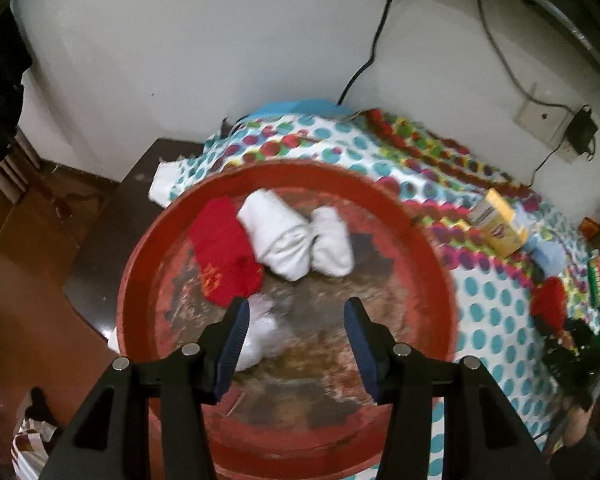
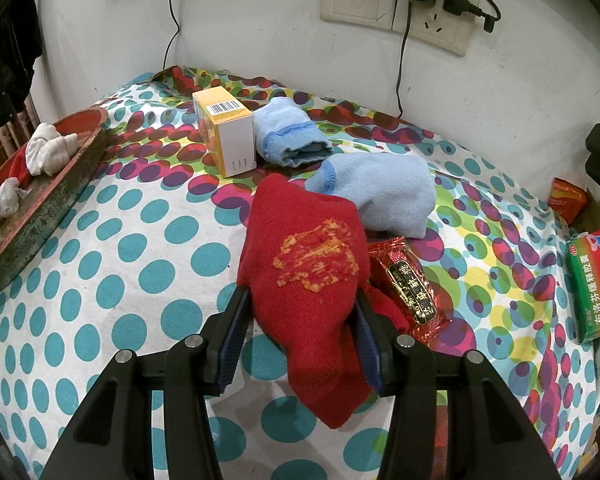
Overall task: Organize objects
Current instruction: 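Carry the red pouch with the right gripper onto the tray and release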
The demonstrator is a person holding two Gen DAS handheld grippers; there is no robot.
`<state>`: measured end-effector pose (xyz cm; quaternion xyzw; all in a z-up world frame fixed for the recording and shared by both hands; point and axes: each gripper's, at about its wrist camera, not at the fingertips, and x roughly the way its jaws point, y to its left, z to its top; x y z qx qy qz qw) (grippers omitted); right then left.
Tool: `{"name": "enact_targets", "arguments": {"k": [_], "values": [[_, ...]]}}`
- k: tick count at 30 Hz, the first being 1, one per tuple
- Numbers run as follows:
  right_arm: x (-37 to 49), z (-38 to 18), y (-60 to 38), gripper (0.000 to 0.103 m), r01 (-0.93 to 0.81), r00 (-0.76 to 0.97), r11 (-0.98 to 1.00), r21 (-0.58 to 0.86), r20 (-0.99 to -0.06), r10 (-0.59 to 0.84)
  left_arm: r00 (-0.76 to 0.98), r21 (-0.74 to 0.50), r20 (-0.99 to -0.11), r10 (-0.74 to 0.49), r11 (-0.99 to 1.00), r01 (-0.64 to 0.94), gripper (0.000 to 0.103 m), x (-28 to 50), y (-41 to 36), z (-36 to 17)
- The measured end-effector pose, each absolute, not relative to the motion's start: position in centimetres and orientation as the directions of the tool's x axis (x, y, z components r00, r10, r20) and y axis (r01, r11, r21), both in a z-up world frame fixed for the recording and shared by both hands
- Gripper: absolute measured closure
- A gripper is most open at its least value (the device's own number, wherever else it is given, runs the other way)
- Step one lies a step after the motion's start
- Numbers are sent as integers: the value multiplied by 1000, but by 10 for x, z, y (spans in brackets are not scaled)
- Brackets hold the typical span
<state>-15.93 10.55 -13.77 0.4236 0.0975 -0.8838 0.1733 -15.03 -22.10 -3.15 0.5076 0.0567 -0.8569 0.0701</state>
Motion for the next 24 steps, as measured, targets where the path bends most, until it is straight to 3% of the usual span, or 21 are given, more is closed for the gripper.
{"name": "enact_targets", "arguments": {"k": [4,8,17,19,20,24], "values": [[-159,-138,105,55,391,-579,-920,-22,-783,-227,-460,0,-885,-72,-988,155,52,-147,-216,-29],[-156,-139,100,38,425,-574,-904,-41,-784,-234,-479,-26,-876,-60,-985,171,52,-140,-225,-19],[-162,-126,141,37,270,-570,-953,136,-776,-272,-495,-47,-868,-41,-985,165,52,-131,-234,-7],[-164,-129,144,46,262,-554,-958,120,-794,-251,-493,-49,-869,-38,-985,163,52,-130,-236,-7],[-163,-129,143,57,259,-553,-960,103,-799,-235,-487,-43,-872,-42,-986,162,52,-130,-237,-7],[-163,-127,137,72,239,-565,-966,99,-795,-222,-485,-34,-873,-51,-986,166,52,-128,-240,-6]]}}
